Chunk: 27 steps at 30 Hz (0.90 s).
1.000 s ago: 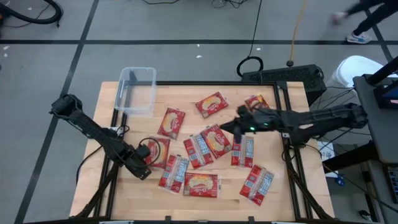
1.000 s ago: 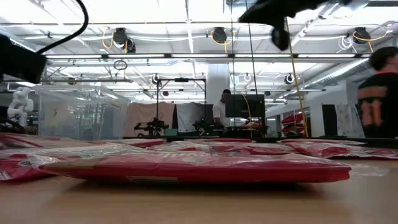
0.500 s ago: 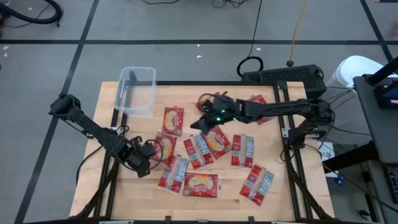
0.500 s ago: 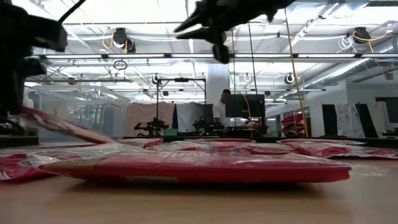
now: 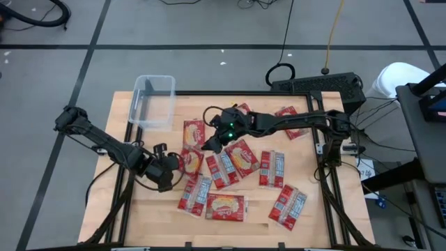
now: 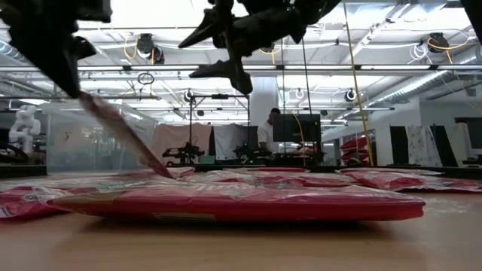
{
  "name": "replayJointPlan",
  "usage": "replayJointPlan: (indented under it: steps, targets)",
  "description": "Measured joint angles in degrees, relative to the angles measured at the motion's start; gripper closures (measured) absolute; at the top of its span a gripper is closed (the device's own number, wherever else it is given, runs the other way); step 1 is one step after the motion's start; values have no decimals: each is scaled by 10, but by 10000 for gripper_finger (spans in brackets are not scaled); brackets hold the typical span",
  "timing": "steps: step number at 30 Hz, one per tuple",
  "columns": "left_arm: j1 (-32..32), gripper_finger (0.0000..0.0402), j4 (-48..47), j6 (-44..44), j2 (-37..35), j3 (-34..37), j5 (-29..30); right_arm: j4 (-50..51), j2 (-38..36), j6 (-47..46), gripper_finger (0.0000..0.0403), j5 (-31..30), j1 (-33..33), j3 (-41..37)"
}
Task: Sort popcorn bags into baskets
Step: Put the red popcorn bag into the transparent container
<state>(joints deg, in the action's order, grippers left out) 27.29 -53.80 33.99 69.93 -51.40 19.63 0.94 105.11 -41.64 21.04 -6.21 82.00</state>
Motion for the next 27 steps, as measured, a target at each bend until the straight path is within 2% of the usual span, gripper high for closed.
replayJointPlan:
  steps: [4, 8, 11, 13, 15, 22, 27]
  targets:
    - [-22, 401, 4, -27, 0, -19, 5, 13, 0, 18, 152, 2, 16, 0]
    - [-48, 401, 13, -18, 0, -28, 3, 13, -1, 127, 149, -11, 46, 0]
    - [-67, 401, 16, 0, 0, -38, -9, 14, -1, 246, 149, -53, 80, -2]
    - [-79, 401, 17, 8, 0, -45, -16, 17, -1, 299, 149, -101, 101, -6]
    - [-89, 401, 18, 15, 0, -54, -19, 15, -1, 324, 149, -155, 116, -11]
    - [-128, 401, 20, 73, 0, -83, -67, -6, -1, 407, 149, -281, 141, -53]
    - [-147, 401, 31, 91, 0, -91, -94, -113, -1, 439, 149, -283, 133, -120]
